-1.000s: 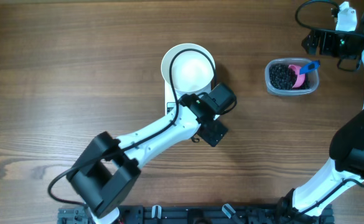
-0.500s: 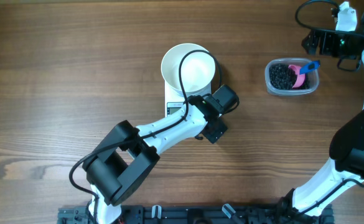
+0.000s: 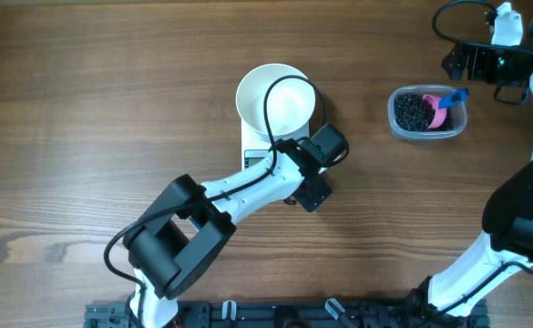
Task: Scoop item into bowl and weigh 150g on scale
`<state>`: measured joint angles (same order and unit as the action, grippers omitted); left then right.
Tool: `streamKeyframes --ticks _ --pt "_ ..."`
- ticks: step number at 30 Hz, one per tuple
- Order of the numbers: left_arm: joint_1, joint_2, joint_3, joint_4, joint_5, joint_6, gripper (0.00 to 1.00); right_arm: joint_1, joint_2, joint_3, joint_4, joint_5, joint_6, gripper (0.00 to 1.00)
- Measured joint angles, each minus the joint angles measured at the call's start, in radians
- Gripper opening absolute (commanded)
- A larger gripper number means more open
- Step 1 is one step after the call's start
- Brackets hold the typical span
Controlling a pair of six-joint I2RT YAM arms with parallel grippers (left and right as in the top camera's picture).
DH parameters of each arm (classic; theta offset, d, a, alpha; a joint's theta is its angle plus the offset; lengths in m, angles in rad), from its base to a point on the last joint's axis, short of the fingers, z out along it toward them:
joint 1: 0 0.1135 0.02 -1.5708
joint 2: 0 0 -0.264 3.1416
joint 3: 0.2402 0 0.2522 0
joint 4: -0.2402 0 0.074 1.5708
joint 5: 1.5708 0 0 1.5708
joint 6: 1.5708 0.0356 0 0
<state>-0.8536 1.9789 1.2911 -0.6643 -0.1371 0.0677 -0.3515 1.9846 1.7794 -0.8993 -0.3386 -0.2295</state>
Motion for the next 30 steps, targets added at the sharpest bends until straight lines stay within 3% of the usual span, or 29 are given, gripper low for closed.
streamKeyframes --ticks 8,18,30 --pt "0.008 0.002 0.0 -0.001 -0.025 0.003 1.0 0.0 0.0 0.0 0.0 0.0 0.0 1.0" --pt "0.007 -0.016 0.0 -0.033 0.107 0.033 1.0 0.0 0.0 0.0 0.0 0.0 0.0 1.0" --pt "0.008 -0.015 0.0 -0.035 0.108 0.048 1.0 0.0 0.0 0.0 0.0 0.0 0.0 1.0"
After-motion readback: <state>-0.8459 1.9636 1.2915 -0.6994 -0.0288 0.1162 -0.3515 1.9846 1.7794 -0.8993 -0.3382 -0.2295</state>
